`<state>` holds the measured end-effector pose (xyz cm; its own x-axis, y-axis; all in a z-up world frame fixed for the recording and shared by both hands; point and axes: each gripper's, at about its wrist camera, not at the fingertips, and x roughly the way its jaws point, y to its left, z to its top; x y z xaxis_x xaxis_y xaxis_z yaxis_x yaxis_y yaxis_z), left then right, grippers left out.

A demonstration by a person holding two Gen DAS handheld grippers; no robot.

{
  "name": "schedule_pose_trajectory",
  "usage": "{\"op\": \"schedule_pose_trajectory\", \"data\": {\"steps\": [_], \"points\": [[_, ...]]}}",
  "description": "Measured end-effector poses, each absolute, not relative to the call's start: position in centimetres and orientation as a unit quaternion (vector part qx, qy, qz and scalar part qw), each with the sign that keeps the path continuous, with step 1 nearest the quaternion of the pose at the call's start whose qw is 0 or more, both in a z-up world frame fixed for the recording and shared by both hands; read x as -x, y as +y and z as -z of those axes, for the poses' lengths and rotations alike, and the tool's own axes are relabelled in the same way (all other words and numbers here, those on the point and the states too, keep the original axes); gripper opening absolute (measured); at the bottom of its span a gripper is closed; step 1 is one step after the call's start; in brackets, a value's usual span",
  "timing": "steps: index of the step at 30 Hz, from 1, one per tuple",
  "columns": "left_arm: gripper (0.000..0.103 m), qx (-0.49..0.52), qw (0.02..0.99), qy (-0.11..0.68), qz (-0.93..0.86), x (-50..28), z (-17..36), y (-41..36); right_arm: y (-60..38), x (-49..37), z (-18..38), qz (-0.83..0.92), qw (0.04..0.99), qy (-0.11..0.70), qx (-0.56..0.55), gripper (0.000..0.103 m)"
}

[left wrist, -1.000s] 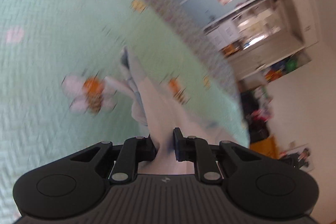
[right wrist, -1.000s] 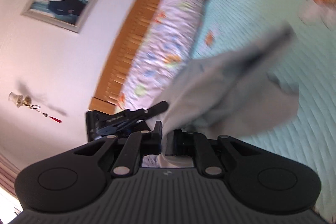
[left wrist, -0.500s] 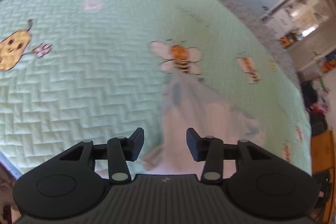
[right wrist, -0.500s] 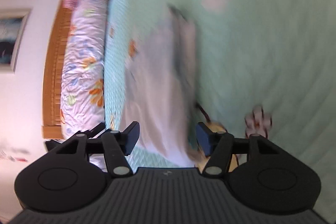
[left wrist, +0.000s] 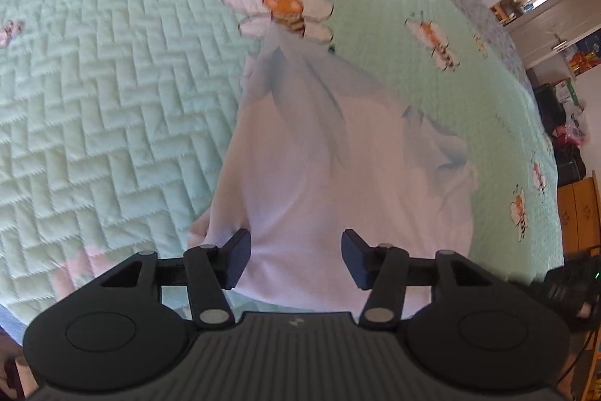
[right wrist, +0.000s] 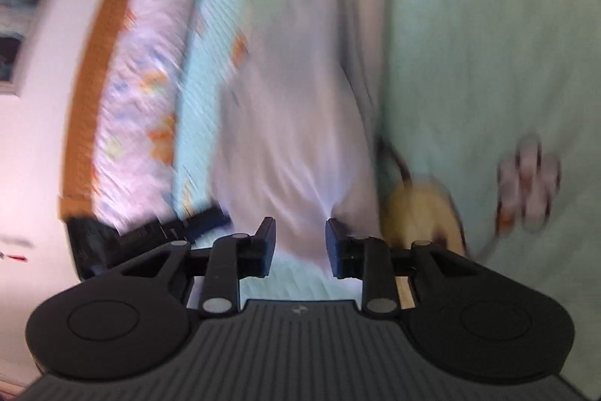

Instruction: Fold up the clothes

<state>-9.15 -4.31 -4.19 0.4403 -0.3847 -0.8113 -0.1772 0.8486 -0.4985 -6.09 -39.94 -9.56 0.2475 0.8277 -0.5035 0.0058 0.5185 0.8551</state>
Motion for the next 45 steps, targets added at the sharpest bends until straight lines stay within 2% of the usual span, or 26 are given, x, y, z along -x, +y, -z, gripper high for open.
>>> {"op": "schedule_pose_trajectory", "data": {"steps": [1, 2, 4, 10, 12, 13, 14, 15, 16, 22, 25, 26, 31, 35, 37, 39, 40, 42, 45], "points": [[0.060, 0.269, 0.809, 0.519, 0.069, 9.2, 3.7, -4.4, -40.5, 4.5, 9.0, -0.283, 0.706, 0.520, -0.388, 0.040], [0.061, 0.270, 0.812, 0.512, 0.073, 9.3, 3.2, -4.5, -41.0, 2.8, 8.4, -0.267, 0.725, 0.504, -0.387, 0.056], [0.062, 0.266, 0.815, 0.510, 0.076, 9.0, 3.0, -5.0, -42.0, -0.5, 7.2, -0.234, 0.760, 0.470, -0.382, 0.075], [0.062, 0.249, 0.802, 0.540, 0.062, 7.6, 5.0, -5.7, -39.6, -9.0, 9.5, -0.204, 0.782, 0.472, -0.353, 0.077], [0.062, 0.246, 0.798, 0.547, 0.064, 7.3, 5.4, -5.6, -38.9, -9.8, 9.7, -0.219, 0.787, 0.463, -0.343, 0.074], [0.062, 0.242, 0.797, 0.550, 0.068, 7.2, 5.4, -5.5, -39.4, -9.6, 9.8, -0.230, 0.785, 0.463, -0.343, 0.060], [0.062, 0.239, 0.795, 0.553, 0.070, 7.1, 5.4, -5.4, -40.2, -8.9, 9.9, -0.248, 0.777, 0.467, -0.341, 0.037], [0.062, 0.239, 0.793, 0.556, 0.071, 6.9, 5.5, -5.4, -39.8, -9.0, 9.9, -0.256, 0.776, 0.473, -0.329, 0.024], [0.062, 0.238, 0.791, 0.559, 0.074, 6.8, 5.6, -5.4, -40.0, -7.9, 9.4, -0.265, 0.775, 0.479, -0.317, 0.007], [0.063, 0.243, 0.785, 0.563, 0.085, 6.8, 5.7, -4.9, -42.3, -6.1, 8.1, -0.216, 0.789, 0.475, -0.324, 0.006], [0.063, 0.247, 0.783, 0.564, 0.090, 6.8, 5.8, -4.7, -42.2, -6.0, 8.4, -0.213, 0.803, 0.478, -0.285, 0.007], [0.063, 0.248, 0.782, 0.564, 0.091, 6.8, 5.8, -4.6, -42.3, -6.3, 8.8, -0.217, 0.798, 0.480, -0.292, 0.012], [0.063, 0.254, 0.778, 0.566, 0.099, 7.0, 5.9, -4.3, -43.9, -5.3, 7.3, -0.156, 0.835, 0.447, -0.279, 0.025], [0.064, 0.254, 0.790, 0.551, 0.084, 7.0, 5.0, -3.9, -45.2, -1.4, 4.5, -0.218, 0.823, 0.406, -0.331, 0.025], [0.066, 0.253, 0.799, 0.541, 0.074, 7.1, 4.4, -3.7, -44.7, 0.3, 5.0, -0.274, 0.774, 0.437, -0.368, 0.028], [0.065, 0.252, 0.806, 0.531, 0.063, 7.1, 3.8, -3.6, -43.3, 1.0, 6.9, -0.273, 0.751, 0.492, -0.344, 0.036], [0.065, 0.251, 0.810, 0.526, 0.058, 7.1, 3.5, -3.5, -42.5, 1.0, 7.9, -0.263, 0.749, 0.519, -0.318, 0.035], [0.065, 0.250, 0.818, 0.516, 0.048, 7.2, 2.9, -3.3, -42.3, 1.5, 8.2, -0.261, 0.757, 0.510, -0.314, 0.033], [0.066, 0.249, 0.829, 0.500, 0.032, 7.2, 2.0, -3.0, -42.4, 2.2, 6.6, -0.276, 0.765, 0.486, -0.319, 0.039]]}}
